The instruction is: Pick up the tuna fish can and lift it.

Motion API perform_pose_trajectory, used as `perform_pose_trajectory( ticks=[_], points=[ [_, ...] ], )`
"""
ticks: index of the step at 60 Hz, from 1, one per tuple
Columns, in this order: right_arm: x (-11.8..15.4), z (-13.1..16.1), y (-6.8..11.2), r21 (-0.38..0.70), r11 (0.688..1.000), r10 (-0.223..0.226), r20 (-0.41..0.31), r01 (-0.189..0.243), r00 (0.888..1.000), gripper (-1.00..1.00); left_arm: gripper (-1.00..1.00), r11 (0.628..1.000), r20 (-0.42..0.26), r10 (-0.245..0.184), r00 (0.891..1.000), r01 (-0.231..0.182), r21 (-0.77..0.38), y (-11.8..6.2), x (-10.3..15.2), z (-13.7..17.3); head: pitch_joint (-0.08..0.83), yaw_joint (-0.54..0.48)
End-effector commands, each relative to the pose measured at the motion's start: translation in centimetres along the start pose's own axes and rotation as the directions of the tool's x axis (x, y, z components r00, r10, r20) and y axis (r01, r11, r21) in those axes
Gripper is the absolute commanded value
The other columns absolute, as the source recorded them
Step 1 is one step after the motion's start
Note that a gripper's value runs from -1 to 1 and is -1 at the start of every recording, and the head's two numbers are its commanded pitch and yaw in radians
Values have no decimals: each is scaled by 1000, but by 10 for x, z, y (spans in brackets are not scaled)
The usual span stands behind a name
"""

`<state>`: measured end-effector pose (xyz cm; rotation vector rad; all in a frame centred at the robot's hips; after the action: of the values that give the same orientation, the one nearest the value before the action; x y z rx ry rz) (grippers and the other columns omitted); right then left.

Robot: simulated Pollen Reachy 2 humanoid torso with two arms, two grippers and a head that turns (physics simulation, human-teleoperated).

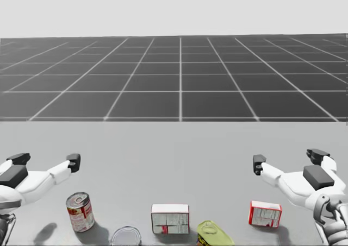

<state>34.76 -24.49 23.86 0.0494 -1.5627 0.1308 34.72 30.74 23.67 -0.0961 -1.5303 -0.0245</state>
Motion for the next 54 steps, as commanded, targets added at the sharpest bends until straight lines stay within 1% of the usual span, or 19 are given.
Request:
perform_pose_trajectory(
  ticks=[1,10,19,20,28,39,46,50,52,54],
  points=[
    [0,-1,-1,-4,1000,5,-4,-5,1000,-1000,-1000,1000,5,-15,1000,15,2,-1,0,0,369,41],
    [-2,-2,0,7,1000,15,-12,-15,1000,-1000,-1000,1000,11,-26,1000,26,2,-1,0,-1,505,86],
    [-3,-3,0,4,1000,13,-18,-13,1000,-1000,-1000,999,14,-34,999,34,-1,-3,0,0,600,137],
    [-3,-3,0,4,1000,13,-18,-13,1000,-1000,-1000,999,14,-35,999,35,-2,-3,0,0,622,150],
    [-3,-3,0,5,1000,13,-19,-13,1000,-1000,-1000,999,15,-40,999,40,-4,-4,0,1,693,186],
    [-4,-3,2,4,1000,18,-21,-18,1000,-1000,-1000,999,20,-47,999,47,-7,-7,0,2,749,206],
    [-4,-3,2,2,1000,17,-20,-17,1000,-1000,-1000,999,32,-46,998,47,-14,-11,5,7,753,217],
    [-4,-3,2,-1,1000,17,-20,-17,1000,-1000,-1000,999,44,-30,999,31,-32,-15,12,15,751,219],
    [-4,-3,2,-3,1000,17,-20,-17,1000,-1000,-1000,998,43,-26,999,28,-48,-17,15,20,747,219],
    [-4,-3,2,-5,1000,17,-21,-17,1000,-1000,-1000,997,35,-31,999,33,-63,-19,19,25,745,218]
  ],
)
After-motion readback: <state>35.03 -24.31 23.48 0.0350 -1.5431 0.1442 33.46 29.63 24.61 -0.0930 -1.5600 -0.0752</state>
